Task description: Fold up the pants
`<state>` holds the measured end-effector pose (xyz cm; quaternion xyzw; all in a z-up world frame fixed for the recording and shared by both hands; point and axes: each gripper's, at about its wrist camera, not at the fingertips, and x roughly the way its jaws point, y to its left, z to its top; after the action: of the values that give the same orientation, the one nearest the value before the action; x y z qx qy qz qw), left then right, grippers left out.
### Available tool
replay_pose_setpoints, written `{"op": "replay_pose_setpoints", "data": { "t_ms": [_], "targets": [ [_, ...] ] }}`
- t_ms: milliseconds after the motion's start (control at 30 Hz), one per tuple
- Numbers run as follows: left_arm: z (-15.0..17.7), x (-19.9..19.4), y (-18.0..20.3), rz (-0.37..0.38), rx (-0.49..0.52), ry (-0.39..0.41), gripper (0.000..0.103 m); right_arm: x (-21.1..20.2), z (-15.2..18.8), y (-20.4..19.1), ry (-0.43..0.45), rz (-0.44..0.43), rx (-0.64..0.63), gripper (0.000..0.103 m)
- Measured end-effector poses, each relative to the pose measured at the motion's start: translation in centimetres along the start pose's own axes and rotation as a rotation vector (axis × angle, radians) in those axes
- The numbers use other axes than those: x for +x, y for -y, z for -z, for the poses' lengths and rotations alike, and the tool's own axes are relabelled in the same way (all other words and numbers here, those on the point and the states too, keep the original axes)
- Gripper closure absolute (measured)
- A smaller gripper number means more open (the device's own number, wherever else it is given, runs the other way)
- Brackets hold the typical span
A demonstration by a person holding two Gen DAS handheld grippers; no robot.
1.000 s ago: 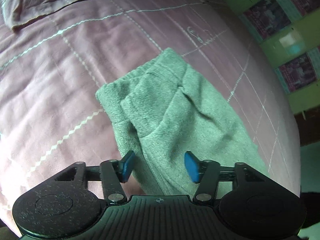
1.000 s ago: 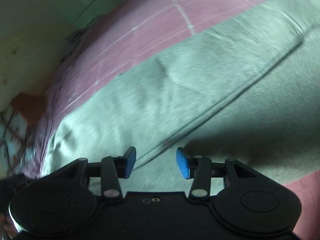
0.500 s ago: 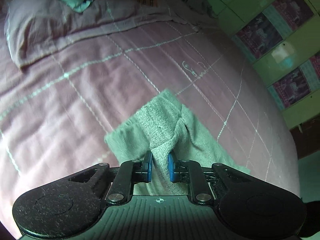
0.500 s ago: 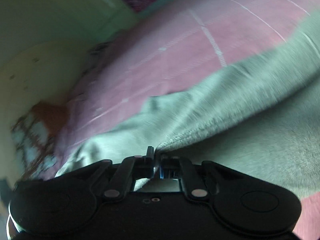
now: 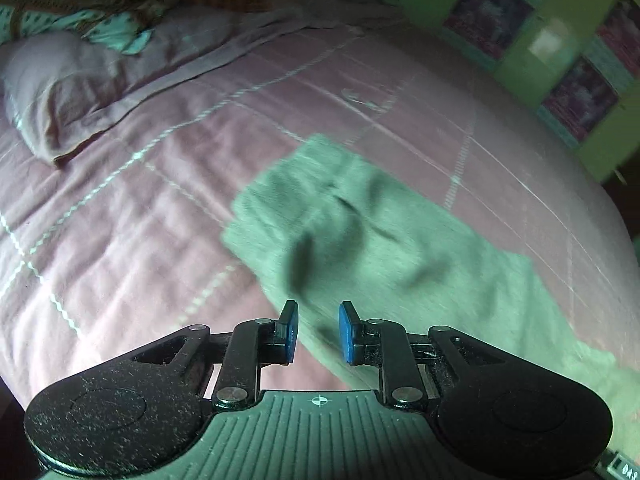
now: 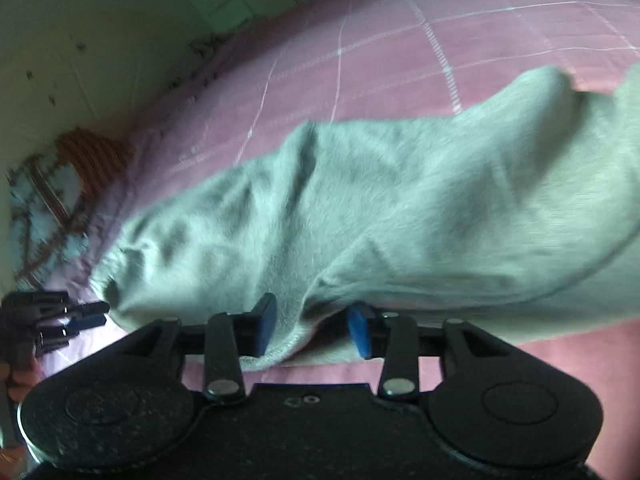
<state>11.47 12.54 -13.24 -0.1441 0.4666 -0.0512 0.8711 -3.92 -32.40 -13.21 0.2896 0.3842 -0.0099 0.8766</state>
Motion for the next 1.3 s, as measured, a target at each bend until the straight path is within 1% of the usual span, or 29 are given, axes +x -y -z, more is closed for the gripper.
{"op": "replay_pose_setpoints", "data": {
  "t_ms": [33, 100, 167, 233, 267, 333, 400, 467, 533, 600, 667, 733, 800, 833, 900, 933, 967, 1033, 1067, 1133, 1167, 1233, 1267, 1300],
  "targets": [
    [0.6, -0.2, 1.2, 0.020, 0.018, -0.015, 0.082, -1.0, 0.0, 0.8, 0.011, 0.001, 0.015, 0.062],
    [1.8, 0.1, 3.6, 0.061, 0.049, -0.046, 0.082, -2.0, 0.1, 1.9, 0.035, 0.032, 0.025, 0.060],
    [3.2, 0.8, 6.2, 0.071, 0.079, -0.067, 0.081, -3.2, 0.1, 4.2, 0.054, 0.070, 0.047, 0.059],
    [4.7, 2.0, 8.5, 0.089, 0.094, -0.098, 0.081, -5.0, -0.1, 7.1, 0.083, 0.095, 0.115, 0.059],
    [5.5, 2.6, 9.4, 0.085, 0.102, -0.112, 0.080, -5.8, -0.2, 8.5, 0.102, 0.105, 0.154, 0.059],
    [6.7, 3.6, 10.6, 0.056, 0.123, -0.111, 0.074, -7.4, -0.6, 11.3, 0.131, 0.129, 0.215, 0.060],
    [7.5, 4.3, 11.1, 0.027, 0.128, -0.098, 0.074, -8.3, -1.0, 13.8, 0.149, 0.148, 0.271, 0.061],
    [7.6, 4.4, 11.3, 0.018, 0.126, -0.093, 0.074, -8.5, -1.5, 15.8, 0.164, 0.147, 0.314, 0.062],
    [7.3, 4.5, 11.3, 0.014, 0.113, -0.102, 0.074, -8.0, -2.1, 16.9, 0.175, 0.154, 0.332, 0.062],
    [7.1, 4.8, 11.1, 0.017, 0.090, -0.111, 0.074, -7.1, -2.7, 18.2, 0.178, 0.144, 0.365, 0.063],
    [6.9, 4.9, 10.9, 0.019, 0.070, -0.117, 0.074, -5.9, -3.0, 19.4, 0.180, 0.103, 0.430, 0.067],
    [7.0, 5.0, 11.2, 0.008, 0.080, -0.119, 0.074, -5.1, -2.8, 20.4, 0.218, 0.064, 0.504, 0.067],
    [7.1, 5.0, 11.7, -0.010, 0.105, -0.116, 0.074, -4.4, -2.2, 21.3, 0.262, -0.008, 0.596, 0.067],
    [7.2, 5.0, 11.9, -0.017, 0.114, -0.114, 0.074, -4.3, -1.9, 21.7, 0.275, -0.042, 0.634, 0.068],
    [7.3, 5.0, 12.2, -0.027, 0.127, -0.108, 0.074, -4.2, -1.2, 21.9, 0.281, -0.117, 0.684, 0.076],
    [7.4, 5.0, 12.3, -0.031, 0.137, -0.105, 0.074, -4.0, -0.7, 21.8, 0.273, -0.160, 0.694, 0.083],
    [7.4, 5.0, 12.4, -0.035, 0.145, -0.101, 0.074, -3.9, -0.3, 21.5, 0.262, -0.179, 0.689, 0.084],
    [7.5, 4.9, 12.6, -0.042, 0.160, -0.097, 0.074, -3.7, 0.5, 20.8, 0.251, -0.196, 0.663, 0.085],
    [7.6, 4.8, 12.6, -0.043, 0.164, -0.096, 0.074, -3.8, 0.7, 20.7, 0.260, -0.201, 0.660, 0.086],
    [7.5, 4.7, 12.5, -0.041, 0.155, -0.099, 0.074, -4.2, 1.0, 20.9, 0.314, -0.217, 0.684, 0.086],
    [7.4, 4.7, 12.4, -0.038, 0.148, -0.102, 0.074, -4.4, 1.0, 21.0, 0.349, -0.227, 0.705, 0.081],
    [7.2, 4.7, 12.2, -0.030, 0.128, -0.107, 0.074, -4.8, 1.1, 21.1, 0.383, -0.155, 0.733, 0.065],
    [7.2, 4.8, 12.1, -0.026, 0.120, -0.109, 0.074, -4.7, 1.2, 21.1, 0.361, -0.124, 0.738, 0.067],
    [7.2, 4.8, 12.0, -0.022, 0.114, -0.110, 0.074, -4.8, 1.2, 21.0, 0.328, -0.115, 0.718, 0.068]
  ]
}}
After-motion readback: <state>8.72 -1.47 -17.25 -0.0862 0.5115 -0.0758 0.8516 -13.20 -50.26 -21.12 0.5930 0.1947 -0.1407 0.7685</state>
